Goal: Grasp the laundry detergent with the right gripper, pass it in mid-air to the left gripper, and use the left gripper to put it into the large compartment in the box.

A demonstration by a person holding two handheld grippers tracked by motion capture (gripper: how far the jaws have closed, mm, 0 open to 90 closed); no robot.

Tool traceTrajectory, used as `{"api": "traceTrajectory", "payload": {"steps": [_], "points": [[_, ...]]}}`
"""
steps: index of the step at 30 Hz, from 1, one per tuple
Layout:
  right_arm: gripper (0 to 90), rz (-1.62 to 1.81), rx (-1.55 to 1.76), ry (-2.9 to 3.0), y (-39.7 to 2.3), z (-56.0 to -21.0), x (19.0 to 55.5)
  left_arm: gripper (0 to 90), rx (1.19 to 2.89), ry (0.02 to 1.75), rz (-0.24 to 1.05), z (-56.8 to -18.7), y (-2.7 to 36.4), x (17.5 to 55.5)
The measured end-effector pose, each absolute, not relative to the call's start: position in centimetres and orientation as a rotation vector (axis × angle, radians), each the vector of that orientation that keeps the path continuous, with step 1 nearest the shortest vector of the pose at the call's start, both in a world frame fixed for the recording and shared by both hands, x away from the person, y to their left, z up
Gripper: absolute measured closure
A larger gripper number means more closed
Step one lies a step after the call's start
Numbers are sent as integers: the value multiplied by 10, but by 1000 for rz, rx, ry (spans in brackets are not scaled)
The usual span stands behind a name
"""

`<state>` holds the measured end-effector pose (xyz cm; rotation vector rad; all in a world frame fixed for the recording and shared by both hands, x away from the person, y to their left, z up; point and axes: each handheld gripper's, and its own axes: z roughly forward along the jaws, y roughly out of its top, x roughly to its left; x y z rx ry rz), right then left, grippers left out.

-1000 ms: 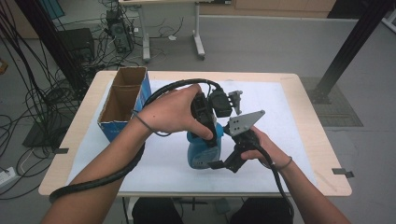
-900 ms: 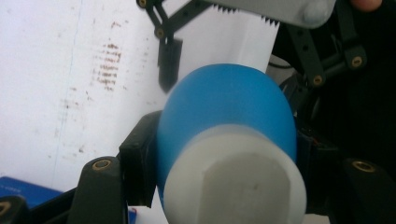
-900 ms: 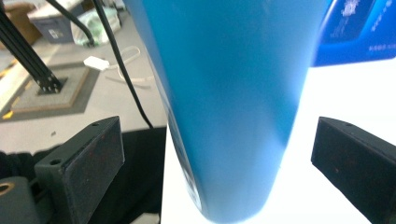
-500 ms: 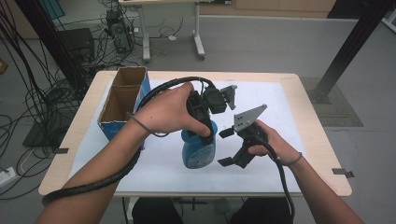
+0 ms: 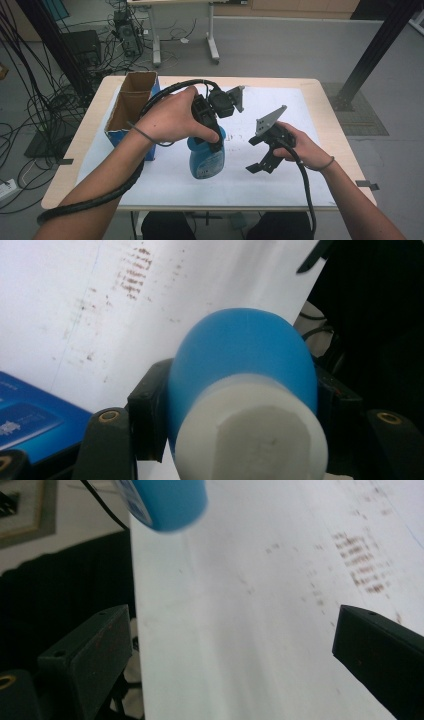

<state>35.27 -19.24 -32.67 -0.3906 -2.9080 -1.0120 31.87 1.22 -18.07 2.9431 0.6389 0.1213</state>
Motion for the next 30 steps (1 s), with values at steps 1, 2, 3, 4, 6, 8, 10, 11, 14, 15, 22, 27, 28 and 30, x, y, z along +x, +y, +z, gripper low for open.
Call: {"api": "traceTrajectory", "payload": {"steps": [1, 2, 3, 4, 6, 8, 10, 11, 14, 15, 22, 27, 28, 30], "points": [[26, -973, -400, -2922, -194, -327, 354, 377, 2944, 642, 122, -181, 13, 319], [28, -951, -405, -2931, -194, -327, 356, 377, 2941, 648, 125, -181, 14, 319], [29, -919, -425, -2941, -196, -328, 358, 377, 2941, 659, 126, -180, 16, 319], [28, -880, -447, -2957, -197, -329, 360, 377, 2944, 664, 124, -180, 17, 319], [31, -852, -474, -2960, -200, -330, 364, 377, 2943, 674, 126, -179, 19, 318], [31, -818, -511, -2968, -204, -331, 369, 377, 2937, 690, 126, -178, 21, 318], [32, -806, -536, -2971, -208, -331, 374, 377, 2938, 700, 122, -177, 23, 317], [31, -798, -553, -2975, -210, -331, 377, 377, 2934, 710, 123, -176, 24, 317], [30, -781, -595, -2991, -215, -329, 383, 377, 2934, 729, 122, -174, 28, 318], [30, -769, -606, -2995, -216, -329, 385, 377, 2934, 735, 121, -173, 29, 318], [29, -701, -736, -3000, -223, -323, 405, 377, 2926, 776, 132, -168, 35, 317], [29, -652, -778, -3011, -221, -321, 418, 377, 2922, 801, 137, -165, 38, 318], [29, -638, -786, -3015, -220, -321, 420, 377, 2924, 805, 139, -165, 38, 318], [30, -613, -796, -3016, -218, -322, 424, 377, 2923, 819, 143, -164, 40, 318]]}}
